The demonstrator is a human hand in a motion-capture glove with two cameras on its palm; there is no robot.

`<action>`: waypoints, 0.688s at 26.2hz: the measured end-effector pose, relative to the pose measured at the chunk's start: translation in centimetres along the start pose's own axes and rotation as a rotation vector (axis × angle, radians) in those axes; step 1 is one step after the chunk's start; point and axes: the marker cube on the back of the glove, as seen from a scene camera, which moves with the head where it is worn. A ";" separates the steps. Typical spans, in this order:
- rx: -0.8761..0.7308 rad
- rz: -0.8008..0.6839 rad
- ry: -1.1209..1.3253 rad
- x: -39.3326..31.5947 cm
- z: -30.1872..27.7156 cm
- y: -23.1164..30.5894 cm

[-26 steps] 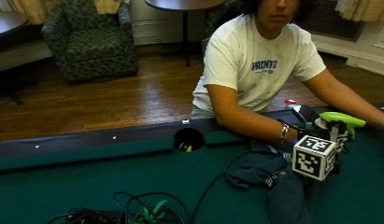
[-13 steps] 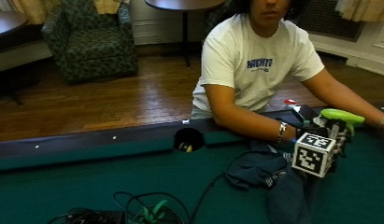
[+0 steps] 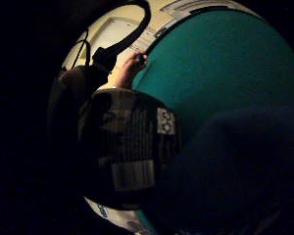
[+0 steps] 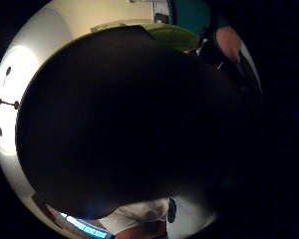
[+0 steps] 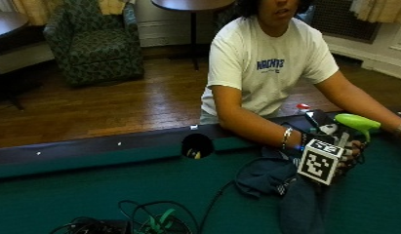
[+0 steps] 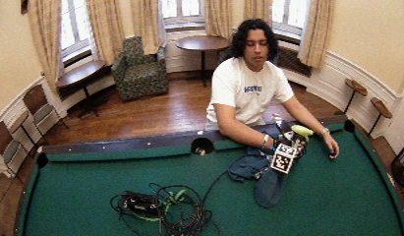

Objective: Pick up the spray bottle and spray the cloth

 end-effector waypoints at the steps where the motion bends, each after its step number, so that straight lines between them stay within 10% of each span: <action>1: 0.003 0.008 0.016 0.0 -0.3 0.3; 18: 0.062 -0.038 0.601 -2.0 -6.5 8.6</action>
